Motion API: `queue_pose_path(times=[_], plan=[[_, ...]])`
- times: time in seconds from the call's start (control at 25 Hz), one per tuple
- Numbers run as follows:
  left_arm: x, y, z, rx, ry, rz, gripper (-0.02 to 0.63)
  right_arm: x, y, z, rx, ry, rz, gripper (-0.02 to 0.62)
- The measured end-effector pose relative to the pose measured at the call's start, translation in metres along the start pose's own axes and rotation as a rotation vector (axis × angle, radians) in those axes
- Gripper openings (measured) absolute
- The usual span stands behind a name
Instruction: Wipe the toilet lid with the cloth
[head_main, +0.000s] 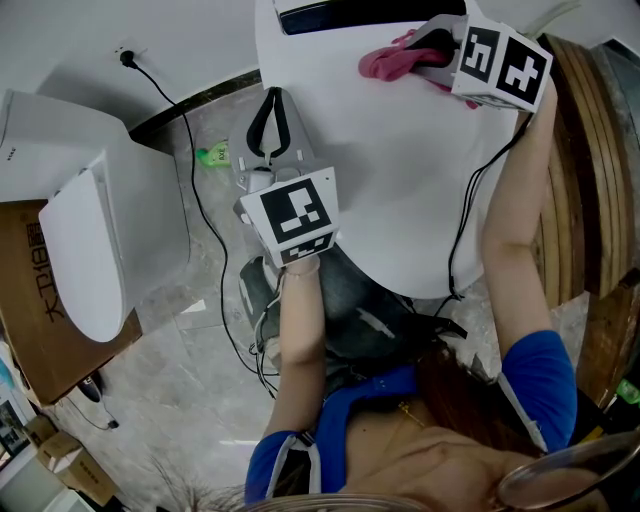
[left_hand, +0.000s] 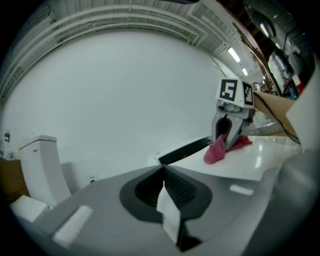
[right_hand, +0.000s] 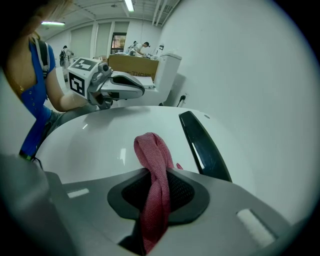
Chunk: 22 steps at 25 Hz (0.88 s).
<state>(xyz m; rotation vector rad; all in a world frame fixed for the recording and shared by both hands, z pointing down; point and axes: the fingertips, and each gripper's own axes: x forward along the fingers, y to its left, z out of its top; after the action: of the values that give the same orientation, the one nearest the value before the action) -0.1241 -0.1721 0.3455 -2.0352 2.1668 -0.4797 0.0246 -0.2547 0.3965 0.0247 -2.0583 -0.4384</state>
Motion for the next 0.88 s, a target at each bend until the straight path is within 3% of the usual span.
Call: queue_pose_path(times=[0.88], plan=[[-0.005, 0.018, -0.005, -0.062, -0.002, 0.041, 0.003, 0.023, 0.016, 0.055, -0.119, -0.047, 0.013, 0.075]])
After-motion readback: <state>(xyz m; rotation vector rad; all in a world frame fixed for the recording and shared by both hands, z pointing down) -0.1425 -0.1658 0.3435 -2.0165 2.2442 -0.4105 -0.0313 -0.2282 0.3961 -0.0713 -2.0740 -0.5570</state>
